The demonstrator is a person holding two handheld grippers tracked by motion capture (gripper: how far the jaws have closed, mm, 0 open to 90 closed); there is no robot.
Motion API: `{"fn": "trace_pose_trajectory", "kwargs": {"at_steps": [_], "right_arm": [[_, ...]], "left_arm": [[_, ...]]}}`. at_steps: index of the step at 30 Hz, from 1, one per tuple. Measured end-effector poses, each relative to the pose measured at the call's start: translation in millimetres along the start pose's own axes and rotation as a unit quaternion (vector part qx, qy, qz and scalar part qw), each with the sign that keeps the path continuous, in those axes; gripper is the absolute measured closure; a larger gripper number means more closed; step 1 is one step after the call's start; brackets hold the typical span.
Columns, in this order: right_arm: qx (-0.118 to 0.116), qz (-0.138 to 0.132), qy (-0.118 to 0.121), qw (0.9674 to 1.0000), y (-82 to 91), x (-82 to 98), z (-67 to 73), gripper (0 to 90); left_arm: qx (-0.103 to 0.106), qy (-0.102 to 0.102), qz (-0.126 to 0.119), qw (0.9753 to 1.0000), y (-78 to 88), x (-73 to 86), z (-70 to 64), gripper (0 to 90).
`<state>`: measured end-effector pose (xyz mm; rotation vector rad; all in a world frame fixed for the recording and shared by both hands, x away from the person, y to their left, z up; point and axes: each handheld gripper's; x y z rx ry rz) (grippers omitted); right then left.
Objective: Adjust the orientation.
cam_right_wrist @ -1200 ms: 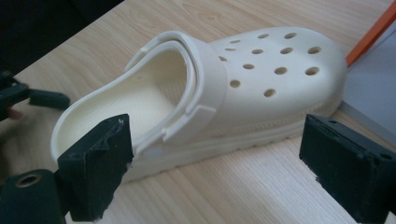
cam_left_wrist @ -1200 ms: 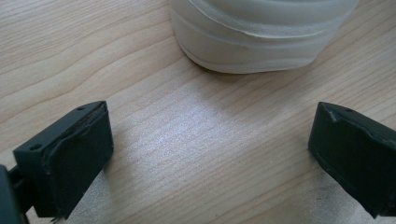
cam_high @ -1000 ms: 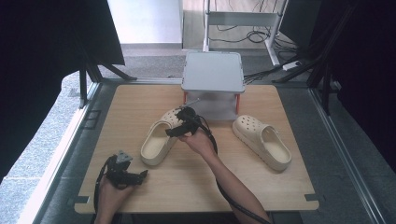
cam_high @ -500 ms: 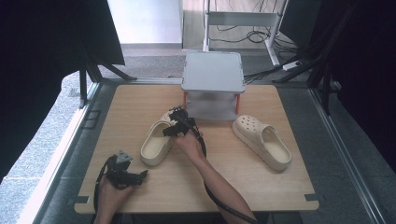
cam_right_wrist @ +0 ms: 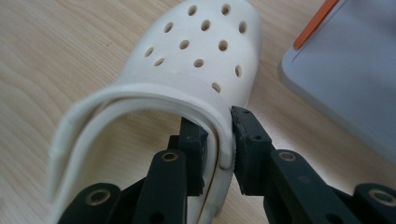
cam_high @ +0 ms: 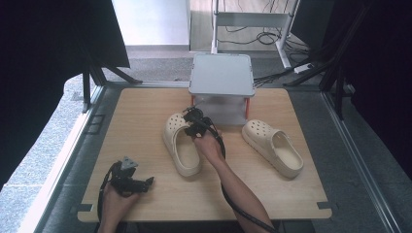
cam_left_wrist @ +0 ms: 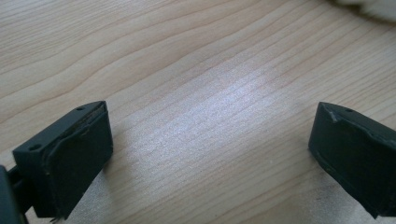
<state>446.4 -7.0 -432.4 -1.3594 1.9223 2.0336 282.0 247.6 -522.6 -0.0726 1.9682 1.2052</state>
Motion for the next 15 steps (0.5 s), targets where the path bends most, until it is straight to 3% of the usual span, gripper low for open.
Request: {"fn": "trace_pose_trajectory", "kwargs": {"at_steps": [3,8,10,15], "right_arm": [[-0.022,-0.008,0.01,0.9997,9.1,1.5,-3.7,75.9],[-0.037,-0.028,0.058,0.9973,31.6,5.9,0.0,75.6],[-0.057,-0.037,0.072,0.9951,44.4,13.2,1.1,75.6],[-0.077,-0.046,0.084,0.9925,61.8,25.9,3.1,75.6]], "left_arm": [[0.001,0.0,0.0,1.0,0.1,0.0,0.1,0.0],[0.001,-0.002,0.001,1.0,0.1,-0.1,0.3,0.0],[0.0,-0.002,0.0,1.0,0.1,0.0,0.2,0.0],[0.0,-0.001,0.0,1.0,-0.1,0.0,0.2,0.0]]}}
Point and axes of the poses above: each handheld gripper's, and its own axes: y roughly backward along the jaws, x roughly out of its underside, z roughly to its left, and after that the axes turned 14 degrees about x, right-handed
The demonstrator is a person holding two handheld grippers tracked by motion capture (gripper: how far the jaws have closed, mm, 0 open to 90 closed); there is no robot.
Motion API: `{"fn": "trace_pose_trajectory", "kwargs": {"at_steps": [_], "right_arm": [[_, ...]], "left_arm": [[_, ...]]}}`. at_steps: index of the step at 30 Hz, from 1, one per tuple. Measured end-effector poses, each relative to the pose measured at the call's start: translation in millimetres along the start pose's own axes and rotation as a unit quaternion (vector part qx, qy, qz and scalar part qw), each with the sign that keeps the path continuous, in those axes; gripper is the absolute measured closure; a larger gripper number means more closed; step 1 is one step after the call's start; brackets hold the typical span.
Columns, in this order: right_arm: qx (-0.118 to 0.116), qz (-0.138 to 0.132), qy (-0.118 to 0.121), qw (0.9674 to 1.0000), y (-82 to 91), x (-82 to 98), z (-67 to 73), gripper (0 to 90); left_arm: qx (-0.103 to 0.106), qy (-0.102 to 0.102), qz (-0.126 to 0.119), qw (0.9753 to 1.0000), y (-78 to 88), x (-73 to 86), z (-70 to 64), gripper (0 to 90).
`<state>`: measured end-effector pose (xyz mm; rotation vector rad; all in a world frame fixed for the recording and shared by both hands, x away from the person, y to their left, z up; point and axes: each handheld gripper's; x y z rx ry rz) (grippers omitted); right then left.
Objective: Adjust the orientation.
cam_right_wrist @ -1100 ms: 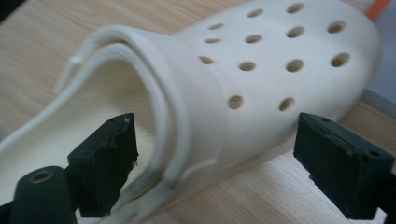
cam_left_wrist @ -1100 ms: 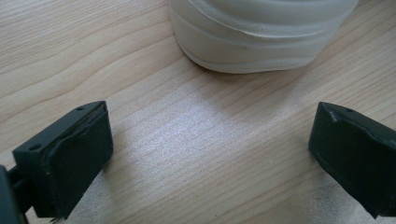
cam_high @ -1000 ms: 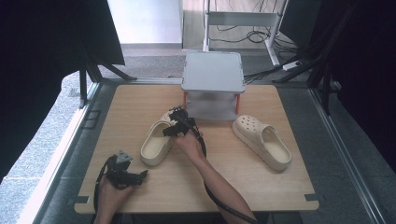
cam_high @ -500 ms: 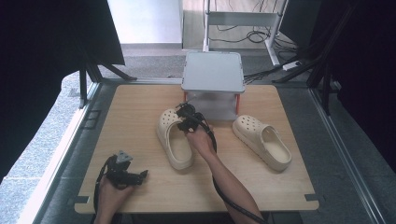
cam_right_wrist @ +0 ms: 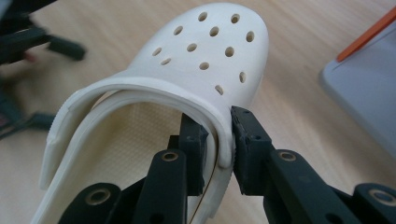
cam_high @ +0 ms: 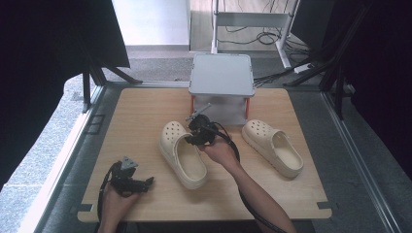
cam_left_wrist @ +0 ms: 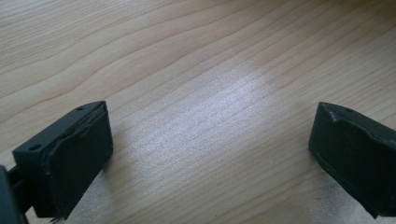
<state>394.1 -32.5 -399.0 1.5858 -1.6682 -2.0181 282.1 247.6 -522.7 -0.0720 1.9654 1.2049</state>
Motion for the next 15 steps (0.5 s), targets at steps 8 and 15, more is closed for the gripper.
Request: {"fn": "trace_pose_trajectory", "kwargs": {"at_steps": [8,15], "right_arm": [[-0.034,-0.016,0.026,0.999,31.8,31.5,12.0,75.5],[-0.045,-0.024,0.055,0.9972,44.5,70.4,21.5,75.5]], "left_arm": [[0.001,0.001,0.001,1.0,0.1,-0.1,0.0,0.0],[0.002,0.001,0.001,1.0,0.3,-0.1,-0.1,0.0]]}}
Point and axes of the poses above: each handheld gripper's, and its own axes: y roughly backward along the jaws, x roughly out of its underside, z roughly to its left, and after that the axes turned 14 degrees about x, right-handed
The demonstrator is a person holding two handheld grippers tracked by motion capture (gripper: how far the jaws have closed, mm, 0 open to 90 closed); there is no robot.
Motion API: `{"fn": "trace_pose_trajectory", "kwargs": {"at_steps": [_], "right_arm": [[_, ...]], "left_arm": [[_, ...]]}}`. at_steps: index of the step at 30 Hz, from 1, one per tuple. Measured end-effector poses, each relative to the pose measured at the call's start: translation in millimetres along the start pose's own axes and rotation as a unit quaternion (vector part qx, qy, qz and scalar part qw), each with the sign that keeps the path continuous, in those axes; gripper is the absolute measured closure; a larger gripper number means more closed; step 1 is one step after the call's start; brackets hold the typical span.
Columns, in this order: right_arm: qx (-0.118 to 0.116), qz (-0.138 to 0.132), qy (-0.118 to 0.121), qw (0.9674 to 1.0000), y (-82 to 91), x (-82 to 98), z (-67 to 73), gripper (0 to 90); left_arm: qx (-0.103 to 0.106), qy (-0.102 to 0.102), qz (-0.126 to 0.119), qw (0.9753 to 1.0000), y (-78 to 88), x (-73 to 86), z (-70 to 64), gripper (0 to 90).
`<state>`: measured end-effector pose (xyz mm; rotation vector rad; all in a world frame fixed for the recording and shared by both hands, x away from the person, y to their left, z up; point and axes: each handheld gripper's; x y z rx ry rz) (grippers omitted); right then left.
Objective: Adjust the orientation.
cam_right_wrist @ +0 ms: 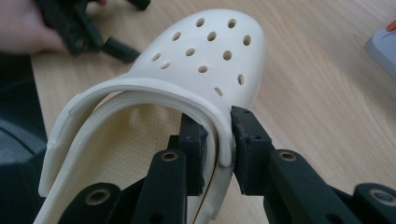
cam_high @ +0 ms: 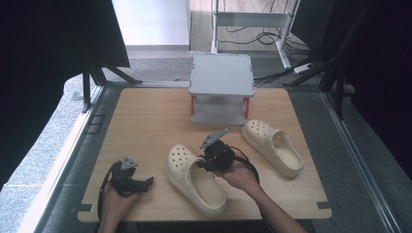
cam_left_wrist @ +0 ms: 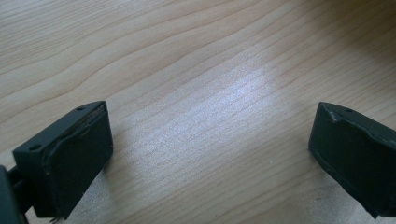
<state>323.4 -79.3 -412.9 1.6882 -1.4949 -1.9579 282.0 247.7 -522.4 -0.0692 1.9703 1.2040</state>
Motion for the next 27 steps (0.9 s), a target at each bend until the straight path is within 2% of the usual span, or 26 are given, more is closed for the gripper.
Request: {"fn": "trace_pose_trajectory", "kwargs": {"at_steps": [7,12,14,15,16,18,24,25,27], "right_arm": [[-0.001,0.006,0.026,0.9996,-6.0,21.1,6.4,75.0],[-0.012,0.01,0.028,0.9995,-8.2,27.4,5.3,70.4],[-0.023,0.009,0.02,0.9995,-7.6,27.8,3.5,60.9],[-0.032,0.005,0.018,0.9993,-5.4,27.8,1.3,49.1],[-0.032,0.005,0.018,0.9993,-5.4,27.8,1.3,49.1],[-0.032,0.0,0.016,0.9994,-2.4,28.0,-1.4,39.4],[-0.048,-0.016,-0.016,0.9986,9.9,31.1,-15.1,23.1],[-0.037,-0.016,-0.02,0.999,14.1,32.5,-20.7,17.3],[-0.028,-0.014,-0.022,0.9993,15.8,33.6,-23.6,14.3]], "left_arm": [[0.0,0.001,-0.001,1.0,-0.1,0.0,-0.1,0.0],[-0.001,0.0,-0.001,1.0,-0.2,0.1,-0.2,0.0],[0.0,0.001,-0.001,1.0,-0.1,0.0,-0.1,0.0],[0.0,0.001,-0.001,1.0,-0.1,0.0,-0.1,0.0],[0.0,0.001,-0.001,1.0,-0.1,0.0,-0.1,0.0],[0.0,0.001,-0.001,1.0,-0.1,0.0,-0.1,0.0],[0.0,0.0,0.0,1.0,0.0,0.0,0.0,0.0],[0.0,0.0,0.0,1.0,0.0,0.0,0.0,0.0],[0.0,0.0,0.0,1.0,0.0,0.0,-0.1,0.0]]}}
Point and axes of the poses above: each handheld gripper's, and its own axes: y roughly backward along the jaws, x roughly out of its underside, z roughly to its left, and after that the axes turned 14 degrees about x, right-handed
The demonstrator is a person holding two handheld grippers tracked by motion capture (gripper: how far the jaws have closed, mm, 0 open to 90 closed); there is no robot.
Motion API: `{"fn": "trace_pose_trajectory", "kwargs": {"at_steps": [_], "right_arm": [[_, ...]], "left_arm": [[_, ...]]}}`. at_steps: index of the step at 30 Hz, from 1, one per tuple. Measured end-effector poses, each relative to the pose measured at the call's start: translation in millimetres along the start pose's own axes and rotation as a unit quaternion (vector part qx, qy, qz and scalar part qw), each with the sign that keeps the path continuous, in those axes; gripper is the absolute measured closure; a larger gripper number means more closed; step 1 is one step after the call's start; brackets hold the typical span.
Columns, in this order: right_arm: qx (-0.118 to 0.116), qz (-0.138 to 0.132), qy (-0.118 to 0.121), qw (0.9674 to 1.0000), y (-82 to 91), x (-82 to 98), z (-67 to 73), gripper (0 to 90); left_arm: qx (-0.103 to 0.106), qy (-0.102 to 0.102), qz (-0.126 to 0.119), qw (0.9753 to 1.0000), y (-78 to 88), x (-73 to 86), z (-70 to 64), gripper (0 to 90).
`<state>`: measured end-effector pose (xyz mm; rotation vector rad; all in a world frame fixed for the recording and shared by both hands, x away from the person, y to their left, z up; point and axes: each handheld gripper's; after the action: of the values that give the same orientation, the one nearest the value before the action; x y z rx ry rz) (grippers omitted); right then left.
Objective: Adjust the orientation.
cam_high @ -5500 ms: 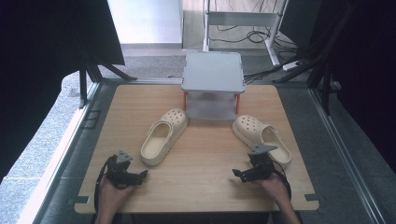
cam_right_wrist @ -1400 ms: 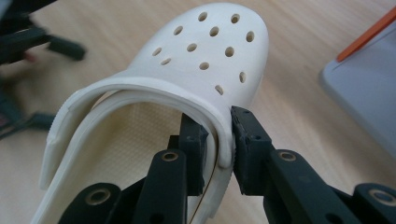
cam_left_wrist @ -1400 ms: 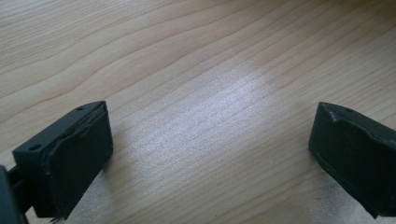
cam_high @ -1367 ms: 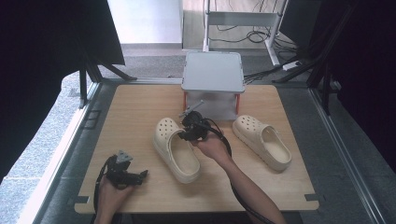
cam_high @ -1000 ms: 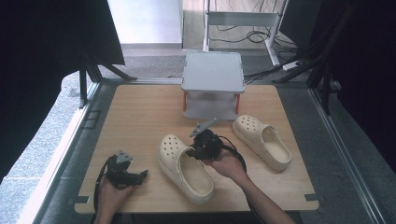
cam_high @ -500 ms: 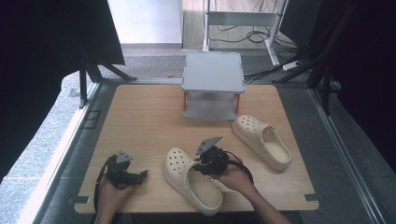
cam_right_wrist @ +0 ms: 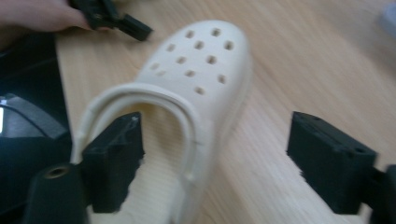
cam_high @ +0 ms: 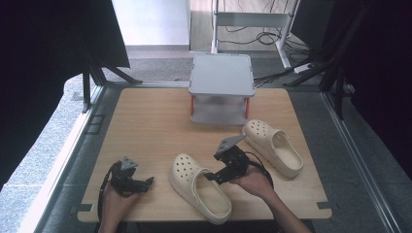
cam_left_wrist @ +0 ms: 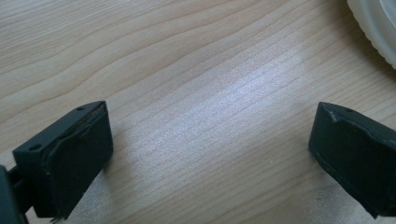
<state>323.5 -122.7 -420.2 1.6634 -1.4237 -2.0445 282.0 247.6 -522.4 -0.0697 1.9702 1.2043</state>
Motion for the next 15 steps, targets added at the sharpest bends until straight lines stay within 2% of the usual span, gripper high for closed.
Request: {"fn": "trace_pose_trajectory", "kwargs": {"at_steps": [3,6,7,12,15], "right_arm": [[0.02,0.0,-0.009,0.9998,6.6,6.9,-12.7,9.3],[0.03,0.004,-0.004,0.9995,9.0,10.9,-17.8,4.8],[0.047,0.003,-0.007,0.9989,10.4,15.8,-23.3,0.0],[0.059,0.008,-0.022,0.998,13.4,26.6,-36.1,0.0],[0.064,0.012,-0.041,0.997,16.4,35.4,-44.5,0.0]], "left_arm": [[-0.001,-0.001,-0.001,1.0,-0.2,0.0,0.1,0.0],[-0.001,0.001,-0.001,1.0,-0.2,0.1,-0.1,0.0],[-0.001,0.001,-0.001,1.0,-0.2,0.1,-0.1,0.0],[-0.001,0.001,-0.001,1.0,-0.2,0.1,-0.1,0.0],[-0.001,0.0,-0.002,1.0,-0.3,0.1,-0.1,0.0]]}}
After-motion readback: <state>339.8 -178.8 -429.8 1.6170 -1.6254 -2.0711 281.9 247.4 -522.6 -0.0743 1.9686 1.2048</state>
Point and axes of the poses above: each handheld gripper's, and its own axes: y roughly backward along the jaws, x roughly out of its underside, z roughly to its left, and after that the axes turned 14 degrees about x, right-handed
